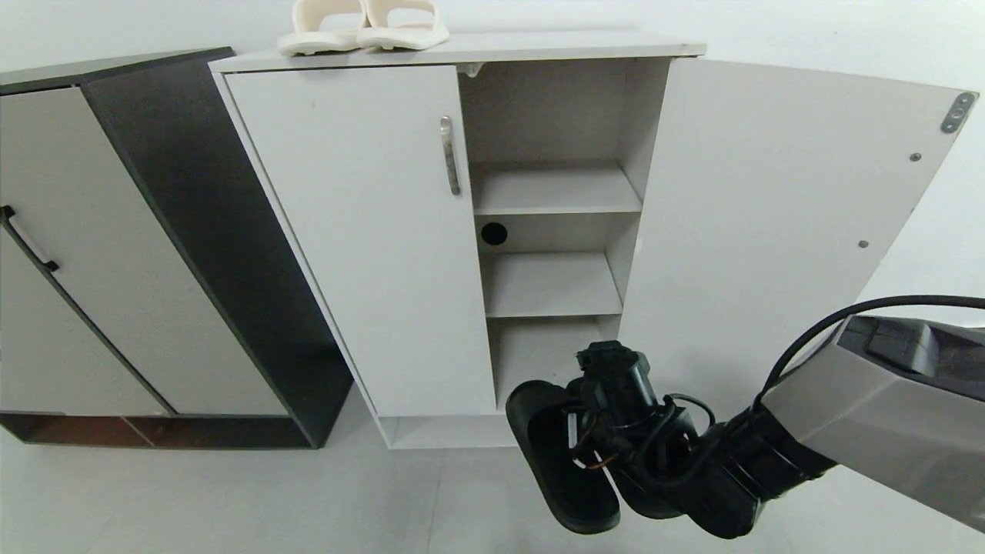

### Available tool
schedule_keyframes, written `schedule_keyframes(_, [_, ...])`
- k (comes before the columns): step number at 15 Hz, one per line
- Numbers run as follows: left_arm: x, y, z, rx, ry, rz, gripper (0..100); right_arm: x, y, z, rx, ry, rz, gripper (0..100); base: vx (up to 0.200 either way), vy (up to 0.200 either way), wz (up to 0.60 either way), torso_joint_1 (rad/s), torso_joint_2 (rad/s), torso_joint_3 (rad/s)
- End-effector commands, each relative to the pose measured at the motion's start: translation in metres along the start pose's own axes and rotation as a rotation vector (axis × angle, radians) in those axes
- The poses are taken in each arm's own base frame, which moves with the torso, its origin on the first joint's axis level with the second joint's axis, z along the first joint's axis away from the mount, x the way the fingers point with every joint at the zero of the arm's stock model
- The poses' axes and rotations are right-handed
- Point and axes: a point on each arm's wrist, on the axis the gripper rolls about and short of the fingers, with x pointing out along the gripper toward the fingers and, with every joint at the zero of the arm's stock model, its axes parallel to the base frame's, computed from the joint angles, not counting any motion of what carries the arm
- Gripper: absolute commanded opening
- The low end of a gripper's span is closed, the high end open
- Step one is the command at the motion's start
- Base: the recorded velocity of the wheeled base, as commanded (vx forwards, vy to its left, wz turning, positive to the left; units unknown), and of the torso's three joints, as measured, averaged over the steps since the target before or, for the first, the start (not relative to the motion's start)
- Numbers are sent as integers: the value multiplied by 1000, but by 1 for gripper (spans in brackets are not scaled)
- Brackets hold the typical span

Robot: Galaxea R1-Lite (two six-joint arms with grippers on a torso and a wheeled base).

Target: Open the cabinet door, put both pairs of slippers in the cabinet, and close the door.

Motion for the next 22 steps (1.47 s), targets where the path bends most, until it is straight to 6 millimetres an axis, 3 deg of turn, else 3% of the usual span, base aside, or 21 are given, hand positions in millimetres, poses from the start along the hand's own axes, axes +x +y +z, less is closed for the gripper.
schedule_keyframes(1, [0, 0, 0, 3, 4, 1, 0, 11, 10, 13, 43, -87, -76, 0, 0, 0, 0, 7, -2, -188])
schedule_keyframes(4, [0, 0, 0, 4, 4, 1, 0, 11, 18, 25, 42, -271, -122, 0, 0, 0, 0, 7, 7, -198])
schedule_keyframes(9, [0, 0, 0, 7, 4, 1, 0, -2, 11, 40, -93, -531, -151, 0, 0, 0, 0, 1, 0, -193])
schedule_keyframes(16, [0, 0, 0, 0, 4, 1, 0, -8, 9, 41, -70, -425, -119, 0, 0, 0, 0, 1, 0, -29])
schedule_keyframes(22, [0, 0, 0, 3, 4, 1, 0, -8, 9, 42, -70, -424, -120, 0, 200, 0, 0, 4, 3, -11])
